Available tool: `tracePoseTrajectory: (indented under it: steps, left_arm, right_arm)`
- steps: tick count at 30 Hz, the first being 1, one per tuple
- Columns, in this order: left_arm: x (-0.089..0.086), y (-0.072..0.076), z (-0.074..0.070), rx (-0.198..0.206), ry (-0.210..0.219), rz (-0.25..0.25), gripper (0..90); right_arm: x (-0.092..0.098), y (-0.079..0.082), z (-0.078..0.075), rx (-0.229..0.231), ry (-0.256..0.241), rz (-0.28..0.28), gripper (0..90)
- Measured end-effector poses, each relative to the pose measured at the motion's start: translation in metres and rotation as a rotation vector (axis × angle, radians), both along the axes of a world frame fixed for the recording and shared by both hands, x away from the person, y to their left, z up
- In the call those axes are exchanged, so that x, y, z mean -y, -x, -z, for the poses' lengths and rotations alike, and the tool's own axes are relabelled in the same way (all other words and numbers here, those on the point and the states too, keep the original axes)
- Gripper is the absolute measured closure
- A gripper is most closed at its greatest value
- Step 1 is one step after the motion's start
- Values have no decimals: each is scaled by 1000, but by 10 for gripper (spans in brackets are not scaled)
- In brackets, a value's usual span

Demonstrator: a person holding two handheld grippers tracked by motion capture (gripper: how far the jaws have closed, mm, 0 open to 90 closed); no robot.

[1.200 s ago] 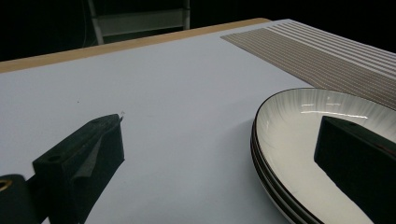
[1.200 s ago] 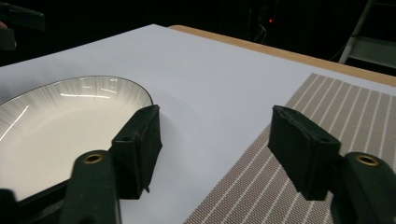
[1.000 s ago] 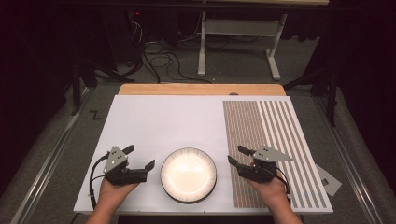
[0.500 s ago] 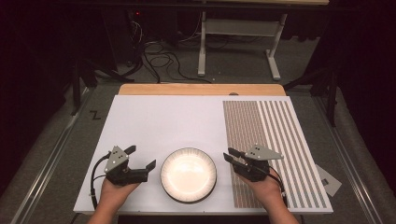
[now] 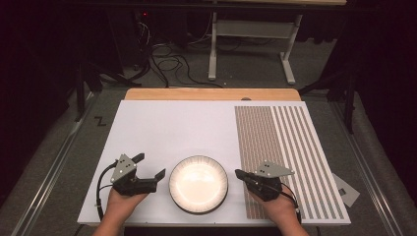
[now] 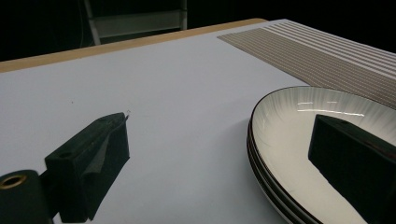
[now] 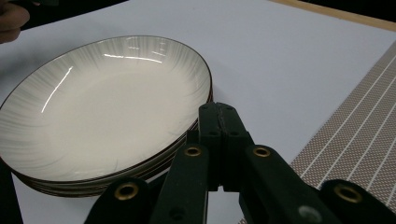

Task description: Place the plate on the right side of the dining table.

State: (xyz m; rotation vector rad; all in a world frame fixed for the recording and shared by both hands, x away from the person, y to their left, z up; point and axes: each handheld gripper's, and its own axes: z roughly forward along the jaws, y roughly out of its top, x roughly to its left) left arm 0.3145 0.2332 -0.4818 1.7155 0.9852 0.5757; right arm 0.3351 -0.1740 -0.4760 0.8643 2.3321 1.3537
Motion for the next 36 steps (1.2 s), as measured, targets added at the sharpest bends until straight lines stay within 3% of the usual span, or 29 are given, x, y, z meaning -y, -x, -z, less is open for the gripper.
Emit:
tracePoseTrajectory:
  steps: [11,26,36]
  left_arm:
    - [1,0,0,5,7,3,55]
    - [1,0,-1,6,33,1,48]
    - [-3,0,-1,15,36,-27,46]
  right_arm:
    - [-14,4,6,-43,52,-66,900]
    - [-21,6,10,-66,70,-73,900]
    - [-22,7,11,-68,71,-78,900]
